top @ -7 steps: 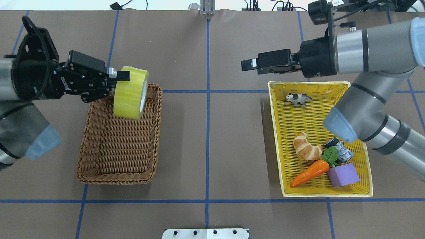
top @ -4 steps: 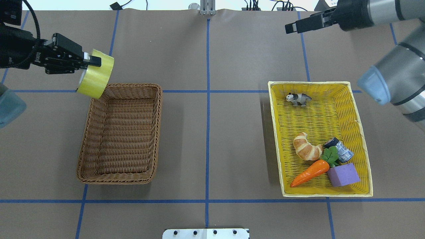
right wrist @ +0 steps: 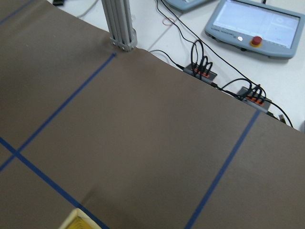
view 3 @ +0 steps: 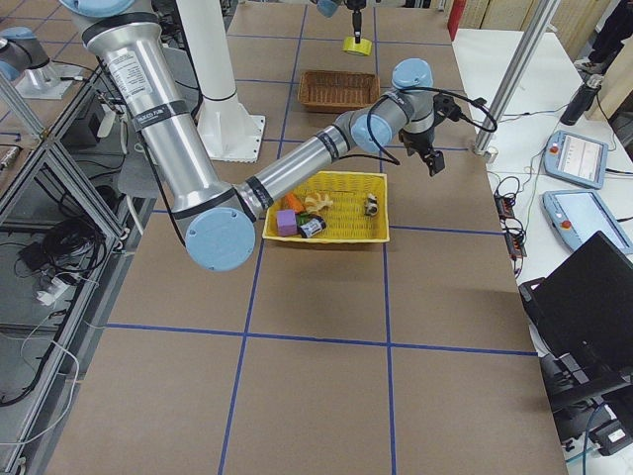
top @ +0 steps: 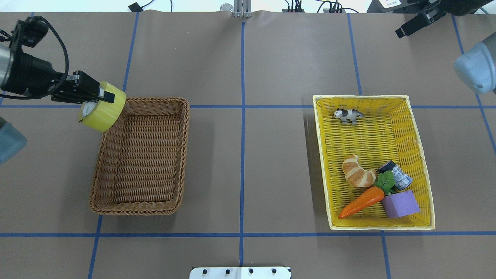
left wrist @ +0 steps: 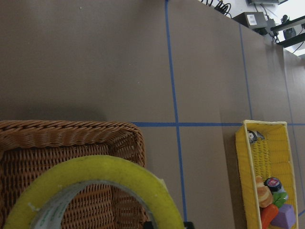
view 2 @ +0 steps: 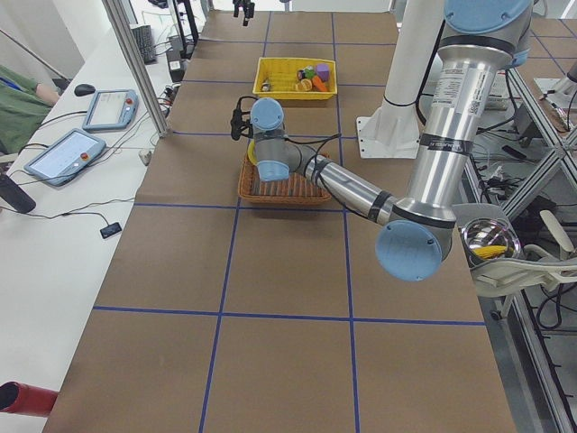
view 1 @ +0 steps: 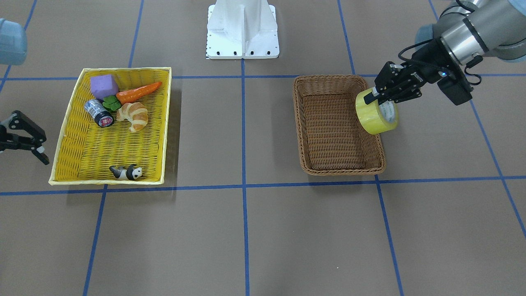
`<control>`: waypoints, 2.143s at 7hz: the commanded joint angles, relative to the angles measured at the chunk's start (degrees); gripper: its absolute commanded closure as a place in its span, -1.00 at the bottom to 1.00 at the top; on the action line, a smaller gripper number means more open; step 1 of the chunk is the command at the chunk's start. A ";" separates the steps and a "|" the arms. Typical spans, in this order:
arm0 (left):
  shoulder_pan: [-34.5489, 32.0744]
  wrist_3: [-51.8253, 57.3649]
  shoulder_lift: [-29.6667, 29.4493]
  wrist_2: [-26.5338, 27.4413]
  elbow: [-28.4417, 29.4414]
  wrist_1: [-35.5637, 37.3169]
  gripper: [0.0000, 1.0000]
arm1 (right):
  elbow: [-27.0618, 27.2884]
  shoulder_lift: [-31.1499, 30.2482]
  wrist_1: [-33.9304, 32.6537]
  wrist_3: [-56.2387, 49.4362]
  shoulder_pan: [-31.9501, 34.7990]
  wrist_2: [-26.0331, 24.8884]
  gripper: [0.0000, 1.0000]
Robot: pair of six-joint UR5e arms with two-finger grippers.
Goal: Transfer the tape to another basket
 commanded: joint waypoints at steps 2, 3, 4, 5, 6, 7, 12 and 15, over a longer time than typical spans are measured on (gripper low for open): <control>8.91 8.42 -0.11 7.39 -3.86 16.78 1.00 | 0.03 -0.27 -16.01 -11.05 1.14 -2.54 -1.00; 12.78 12.71 -0.37 11.61 -8.76 28.60 1.00 | 0.12 -0.45 -16.74 -11.32 1.32 -2.72 -1.00; 16.13 16.58 -1.51 15.39 -13.68 41.24 1.00 | 0.12 -0.88 -16.75 -11.32 1.24 -2.81 -1.00; 18.25 17.66 -4.56 18.82 -14.95 46.77 1.00 | 0.03 -1.24 -16.66 -11.32 1.23 -2.72 -1.00; 20.44 17.50 -5.90 19.21 -14.62 48.39 1.00 | 0.03 -1.85 -16.66 -11.32 1.23 -2.72 -1.00; 21.60 17.49 -6.35 20.43 -13.39 48.40 1.00 | -0.23 -2.90 -16.66 -11.32 1.32 -1.77 -1.00; 21.70 17.67 -8.55 27.95 -8.28 47.96 -0.97 | 1.00 -11.23 -16.92 -11.32 2.90 2.64 -1.00; 20.04 18.02 -2.17 30.72 -16.87 48.40 -0.97 | 2.06 -17.65 -17.27 -20.66 7.80 2.73 -1.00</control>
